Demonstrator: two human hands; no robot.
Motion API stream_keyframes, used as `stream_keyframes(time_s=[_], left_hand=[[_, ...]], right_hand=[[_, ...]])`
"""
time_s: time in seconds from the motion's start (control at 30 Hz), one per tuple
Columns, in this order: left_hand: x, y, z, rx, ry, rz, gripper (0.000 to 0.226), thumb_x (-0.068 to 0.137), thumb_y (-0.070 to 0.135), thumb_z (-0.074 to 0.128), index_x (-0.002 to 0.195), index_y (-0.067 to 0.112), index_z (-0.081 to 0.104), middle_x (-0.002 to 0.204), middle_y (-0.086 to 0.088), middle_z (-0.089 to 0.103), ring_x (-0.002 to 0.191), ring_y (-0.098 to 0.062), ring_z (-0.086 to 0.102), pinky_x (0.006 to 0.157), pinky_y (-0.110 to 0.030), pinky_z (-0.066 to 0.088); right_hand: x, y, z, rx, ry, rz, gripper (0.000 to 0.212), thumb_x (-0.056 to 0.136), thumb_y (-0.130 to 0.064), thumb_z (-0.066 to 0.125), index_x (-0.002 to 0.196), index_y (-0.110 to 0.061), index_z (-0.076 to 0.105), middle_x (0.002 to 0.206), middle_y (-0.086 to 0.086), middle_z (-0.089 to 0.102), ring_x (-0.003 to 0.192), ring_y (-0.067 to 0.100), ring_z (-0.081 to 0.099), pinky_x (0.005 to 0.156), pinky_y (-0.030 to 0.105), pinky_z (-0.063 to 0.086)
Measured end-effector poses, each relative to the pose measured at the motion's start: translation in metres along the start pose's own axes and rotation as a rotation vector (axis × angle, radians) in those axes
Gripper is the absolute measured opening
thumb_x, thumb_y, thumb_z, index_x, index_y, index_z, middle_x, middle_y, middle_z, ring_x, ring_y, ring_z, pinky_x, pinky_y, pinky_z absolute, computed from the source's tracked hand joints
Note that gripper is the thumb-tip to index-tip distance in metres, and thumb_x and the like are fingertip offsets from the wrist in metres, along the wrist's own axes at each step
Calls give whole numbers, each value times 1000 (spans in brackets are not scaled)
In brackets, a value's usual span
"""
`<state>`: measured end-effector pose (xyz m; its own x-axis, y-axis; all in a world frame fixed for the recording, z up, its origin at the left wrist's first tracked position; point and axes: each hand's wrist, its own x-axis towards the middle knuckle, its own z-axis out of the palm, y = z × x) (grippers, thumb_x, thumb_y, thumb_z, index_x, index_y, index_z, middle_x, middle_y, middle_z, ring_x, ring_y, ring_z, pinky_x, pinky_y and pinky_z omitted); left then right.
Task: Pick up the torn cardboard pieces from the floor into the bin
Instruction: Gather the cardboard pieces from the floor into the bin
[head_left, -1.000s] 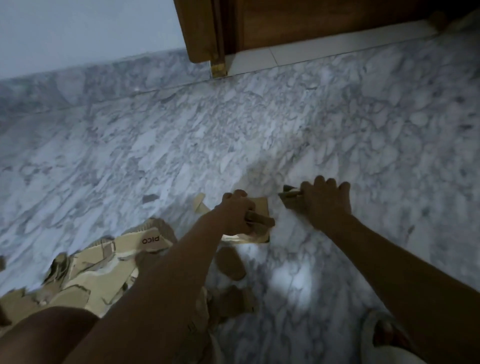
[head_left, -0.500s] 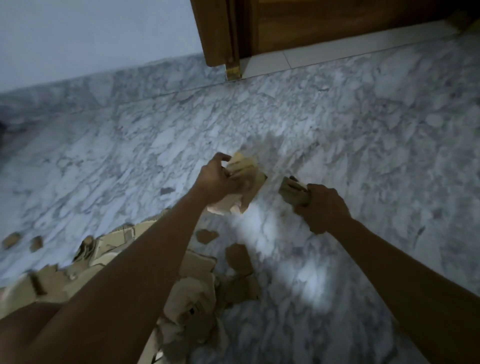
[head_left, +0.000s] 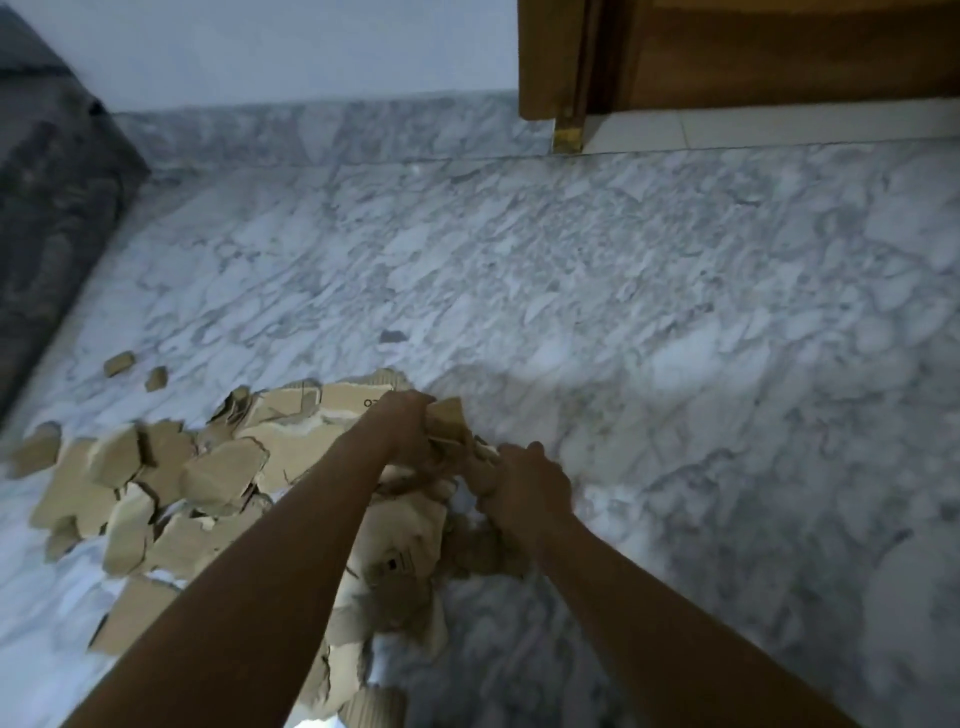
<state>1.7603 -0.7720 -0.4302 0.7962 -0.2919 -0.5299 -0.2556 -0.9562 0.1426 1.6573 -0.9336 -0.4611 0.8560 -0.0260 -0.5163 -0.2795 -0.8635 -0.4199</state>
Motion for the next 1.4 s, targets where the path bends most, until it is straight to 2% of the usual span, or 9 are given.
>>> stream_keyframes(time_s=[0.17, 0.33, 0.47, 0.6, 0.83, 0.97, 1.07, 1.2, 1.4], left_hand=[[-2, 3, -1, -35, 15, -86, 49, 69, 34, 81, 111, 15, 65, 113, -11, 68, 106, -32, 64, 81, -33, 48], [-6, 6, -3, -168, 13, -199, 55, 68, 36, 82, 110, 5, 64, 107, -16, 69, 100, -31, 65, 78, -35, 54], [-21, 0, -14, -462, 235, -263, 31, 72, 29, 80, 99, 13, 76, 88, -11, 72, 80, -17, 66, 59, -18, 45], [-55, -6, -38, -634, 443, -361, 20, 77, 24, 80, 87, 13, 66, 73, 1, 60, 69, -16, 56, 65, -24, 41], [-106, -11, -26, -476, 33, -345, 21, 64, 29, 86, 74, 20, 70, 71, 2, 68, 71, -16, 65, 64, -24, 51], [-94, 12, -7, -395, -59, -245, 13, 61, 31, 77, 66, 23, 68, 68, 8, 68, 71, -12, 67, 67, -24, 54], [-63, 19, 4, -320, -75, -234, 34, 63, 42, 67, 84, 16, 72, 85, -3, 72, 86, -21, 69, 78, -33, 57], [-35, 28, 15, -290, -127, -116, 52, 62, 49, 70, 103, 17, 64, 109, 1, 66, 115, -16, 58, 106, -33, 41], [-20, 16, 24, -414, -36, -143, 38, 59, 41, 82, 88, 19, 72, 82, 0, 72, 80, -16, 68, 68, -24, 51]], right_hand=[[3, 1, 5, -102, 97, 37, 57, 85, -45, 69, 127, -18, 43, 124, 10, 51, 108, 34, 60, 88, 40, 46], [14, 12, -8, -38, 24, 79, 31, 87, -25, 64, 115, -14, 55, 120, 9, 61, 112, 32, 62, 91, 40, 49], [11, 26, -28, 44, -109, 95, 48, 82, -31, 72, 122, -12, 54, 126, 12, 60, 117, 32, 59, 90, 34, 49], [21, 32, -74, 136, -57, 160, 64, 70, -43, 80, 122, -10, 62, 119, 15, 67, 110, 31, 65, 84, 32, 52], [16, 13, -139, -145, -282, -47, 52, 61, -37, 90, 92, -10, 58, 90, 6, 62, 74, 19, 58, 54, 26, 42], [-5, 8, -118, -350, -508, -192, 43, 60, -39, 86, 91, -18, 65, 92, 3, 68, 80, 20, 66, 72, 31, 54], [-16, 19, -76, -406, -623, -269, 71, 52, -47, 84, 114, -17, 68, 116, 7, 67, 104, 27, 66, 88, 37, 55], [-35, 53, -9, -386, -275, -368, 71, 73, -47, 74, 135, -27, 48, 132, 3, 44, 119, 31, 50, 95, 43, 50], [-29, 54, 1, -264, -201, -303, 63, 75, -39, 70, 132, -34, 45, 130, -1, 57, 117, 25, 60, 96, 38, 50]])
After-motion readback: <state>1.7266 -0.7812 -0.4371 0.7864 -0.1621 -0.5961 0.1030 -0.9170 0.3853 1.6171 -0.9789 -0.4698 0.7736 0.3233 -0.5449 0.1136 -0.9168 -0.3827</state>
